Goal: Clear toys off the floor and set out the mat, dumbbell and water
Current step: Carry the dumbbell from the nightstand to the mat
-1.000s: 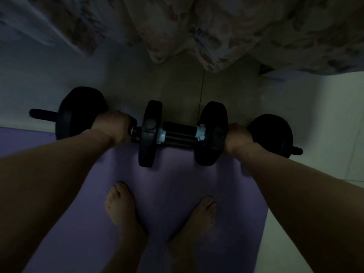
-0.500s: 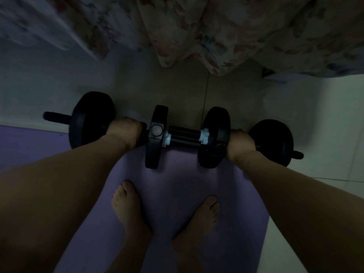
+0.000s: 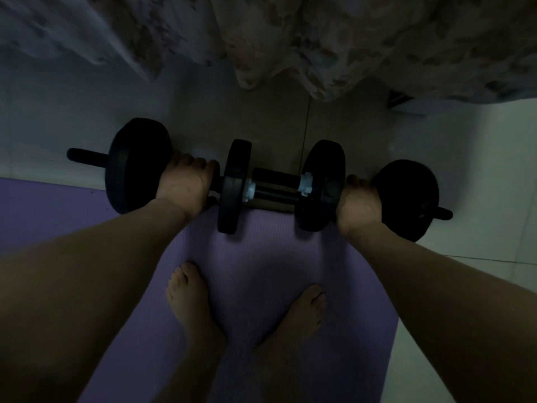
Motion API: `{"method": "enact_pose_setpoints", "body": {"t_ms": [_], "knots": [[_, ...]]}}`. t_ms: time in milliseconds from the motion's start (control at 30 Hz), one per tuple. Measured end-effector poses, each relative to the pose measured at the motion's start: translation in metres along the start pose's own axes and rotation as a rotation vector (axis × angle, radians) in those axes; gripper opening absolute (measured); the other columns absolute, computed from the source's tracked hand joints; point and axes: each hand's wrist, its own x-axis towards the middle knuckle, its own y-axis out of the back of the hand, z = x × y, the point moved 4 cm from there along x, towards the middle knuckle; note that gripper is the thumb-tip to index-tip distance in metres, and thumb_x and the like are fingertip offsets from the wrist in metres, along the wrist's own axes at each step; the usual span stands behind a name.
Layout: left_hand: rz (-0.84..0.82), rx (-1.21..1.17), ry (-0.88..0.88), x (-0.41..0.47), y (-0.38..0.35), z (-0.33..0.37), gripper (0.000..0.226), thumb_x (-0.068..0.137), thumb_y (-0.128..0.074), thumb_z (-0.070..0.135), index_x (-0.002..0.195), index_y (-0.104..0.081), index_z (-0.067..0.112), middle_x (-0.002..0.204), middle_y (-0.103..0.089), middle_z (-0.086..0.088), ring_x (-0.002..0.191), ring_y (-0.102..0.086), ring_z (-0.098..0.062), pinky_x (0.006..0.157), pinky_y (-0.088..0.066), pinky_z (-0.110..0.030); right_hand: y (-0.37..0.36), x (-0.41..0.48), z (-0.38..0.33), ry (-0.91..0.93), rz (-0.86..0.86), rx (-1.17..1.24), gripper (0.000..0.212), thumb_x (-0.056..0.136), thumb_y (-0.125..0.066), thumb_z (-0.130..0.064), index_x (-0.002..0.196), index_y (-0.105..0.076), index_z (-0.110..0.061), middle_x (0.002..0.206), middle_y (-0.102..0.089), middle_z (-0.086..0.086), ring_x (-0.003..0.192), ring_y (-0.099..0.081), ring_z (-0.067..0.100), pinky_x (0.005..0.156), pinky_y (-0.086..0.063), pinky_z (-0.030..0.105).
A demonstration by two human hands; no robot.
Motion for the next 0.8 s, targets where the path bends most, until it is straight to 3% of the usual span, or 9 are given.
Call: {"method": "enact_pose_setpoints", "body": {"t_ms": [167,267,467,567,800], "knots": [[-0.02,-0.023,0.002,0.0,0.001,-0.001,0.035,0.079,-0.069,0.026,0.105,-0.062,0.003,0.097,-0.065,-0.025,0.093,-0.059,-0.043,0.084,-0.042,-0.043,0.0,0.003,-0.001,0.025,-0.028,-0.022,0.026,0.093,-0.044,-0.011,0.115,-0.052,0.0,0.118,-0.055,0.023,0.109,-0.052,0.039,0.088,-0.04,0.042],[-0.195,0.028,0.022,0.003,-0.003,-0.002,0.035,0.092,-0.051,0.033,0.119,-0.055,0.012,0.113,-0.063,-0.017,0.106,-0.057,-0.037,0.085,-0.042,-0.037,0.0,0.005,-0.001,0.072,-0.146,-0.05,0.03,0.095,-0.044,-0.013,0.122,-0.049,0.0,0.122,-0.054,0.022,0.114,-0.051,0.039,0.091,-0.041,0.04],[-0.399,0.062,0.037,0.008,-0.005,0.0,0.038,0.092,-0.052,0.041,0.124,-0.055,0.021,0.127,-0.061,-0.01,0.116,-0.058,-0.03,0.092,-0.044,-0.035,-0.016,0.013,-0.002,0.158,-0.398,0.034,0.033,0.094,-0.051,-0.025,0.118,-0.057,-0.004,0.123,-0.061,0.018,0.113,-0.057,0.037,0.096,-0.047,0.04],[-0.401,0.036,0.052,0.009,-0.005,-0.001,0.04,0.089,-0.055,0.043,0.124,-0.056,0.022,0.127,-0.062,-0.01,0.115,-0.059,-0.031,0.091,-0.046,-0.035,-0.012,0.013,-0.002,0.145,-0.336,0.014,0.029,0.094,-0.05,-0.024,0.114,-0.058,-0.003,0.119,-0.062,0.019,0.109,-0.059,0.038,0.091,-0.048,0.039],[-0.22,0.03,0.0,0.002,-0.004,-0.007,0.049,0.081,-0.064,0.039,0.121,-0.054,0.012,0.113,-0.063,-0.014,0.107,-0.054,-0.038,0.082,-0.045,-0.038,-0.007,0.006,-0.005,0.059,-0.152,-0.05,0.032,0.093,-0.046,-0.014,0.122,-0.049,-0.003,0.124,-0.054,0.019,0.115,-0.049,0.038,0.092,-0.04,0.041]]}}
